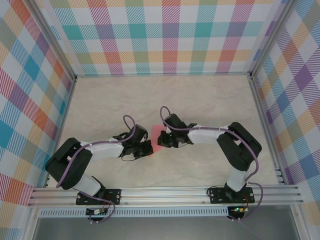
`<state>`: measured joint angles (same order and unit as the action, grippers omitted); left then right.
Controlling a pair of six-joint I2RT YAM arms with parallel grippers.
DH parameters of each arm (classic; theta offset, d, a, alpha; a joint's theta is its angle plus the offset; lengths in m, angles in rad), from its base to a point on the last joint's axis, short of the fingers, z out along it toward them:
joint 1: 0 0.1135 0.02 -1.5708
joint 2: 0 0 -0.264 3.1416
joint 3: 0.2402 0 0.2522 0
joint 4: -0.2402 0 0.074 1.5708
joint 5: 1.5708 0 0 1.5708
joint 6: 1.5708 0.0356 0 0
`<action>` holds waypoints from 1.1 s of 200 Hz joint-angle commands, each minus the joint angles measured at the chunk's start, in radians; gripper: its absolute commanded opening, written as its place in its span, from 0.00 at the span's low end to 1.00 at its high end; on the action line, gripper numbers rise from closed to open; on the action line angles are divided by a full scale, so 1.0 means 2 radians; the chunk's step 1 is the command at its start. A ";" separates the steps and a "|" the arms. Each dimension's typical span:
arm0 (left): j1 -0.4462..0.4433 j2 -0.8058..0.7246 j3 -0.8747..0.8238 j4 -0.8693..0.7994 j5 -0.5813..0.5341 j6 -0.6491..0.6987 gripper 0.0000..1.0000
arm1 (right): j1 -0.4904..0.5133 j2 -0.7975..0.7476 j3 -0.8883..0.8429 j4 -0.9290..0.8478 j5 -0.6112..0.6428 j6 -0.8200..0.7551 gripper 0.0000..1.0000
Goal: Fold a paper plane with a square sheet of paper (pick it up from the middle)
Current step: Third fold the triangle at the center of the table.
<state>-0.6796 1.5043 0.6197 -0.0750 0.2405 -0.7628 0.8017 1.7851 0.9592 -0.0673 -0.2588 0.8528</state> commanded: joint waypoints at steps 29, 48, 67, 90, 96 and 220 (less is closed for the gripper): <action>-0.002 0.014 -0.015 -0.056 -0.034 0.004 0.00 | 0.009 0.037 0.015 0.022 -0.030 0.009 0.06; -0.002 0.013 -0.015 -0.059 -0.036 0.004 0.00 | 0.005 0.041 0.014 0.016 -0.024 0.004 0.06; -0.002 0.013 -0.015 -0.064 -0.040 0.005 0.00 | -0.003 0.047 0.013 0.014 -0.021 0.001 0.06; -0.002 0.013 -0.015 -0.067 -0.042 0.005 0.00 | -0.020 0.049 0.000 0.017 -0.016 -0.001 0.06; -0.002 0.013 -0.016 -0.067 -0.042 0.005 0.00 | -0.025 0.049 -0.003 0.017 -0.015 -0.003 0.06; -0.002 0.013 -0.026 -0.063 -0.041 0.004 0.00 | -0.092 0.004 -0.041 -0.010 0.068 -0.037 0.05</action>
<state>-0.6796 1.5043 0.6178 -0.0700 0.2260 -0.7631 0.6521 1.8130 0.9066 -0.0196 -0.2733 0.8200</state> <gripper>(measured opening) 0.045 0.054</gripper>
